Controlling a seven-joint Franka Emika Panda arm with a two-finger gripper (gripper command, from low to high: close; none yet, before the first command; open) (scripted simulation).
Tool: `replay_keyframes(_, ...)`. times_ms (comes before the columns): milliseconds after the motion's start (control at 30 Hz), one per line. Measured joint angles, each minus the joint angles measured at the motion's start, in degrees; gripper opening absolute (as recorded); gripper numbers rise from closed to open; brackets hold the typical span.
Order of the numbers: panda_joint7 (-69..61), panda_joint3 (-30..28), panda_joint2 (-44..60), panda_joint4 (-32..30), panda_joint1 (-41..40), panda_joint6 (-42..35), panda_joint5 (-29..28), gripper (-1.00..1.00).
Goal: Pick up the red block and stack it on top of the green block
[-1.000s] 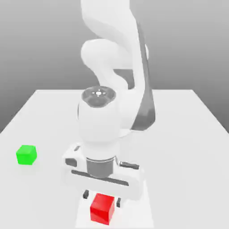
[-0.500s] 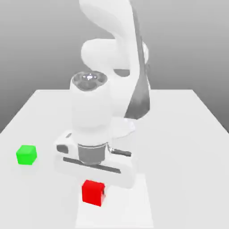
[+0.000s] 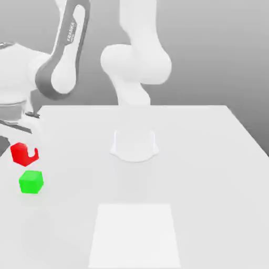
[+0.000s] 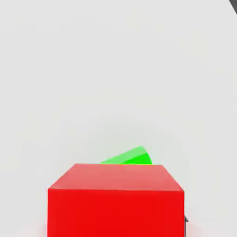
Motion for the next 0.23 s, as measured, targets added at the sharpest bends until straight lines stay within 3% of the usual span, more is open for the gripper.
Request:
replay_keyframes(100,-4.1,1.6,6.1,0.2,-0.5,5.6,5.4,-1.00)
replay_keyframes(133,-5.4,2.5,7.9,0.3,-1.1,7.3,7.2,1.00)
replay_keyframes(233,-5.4,2.5,7.9,0.3,-1.1,7.3,7.2,1.00)
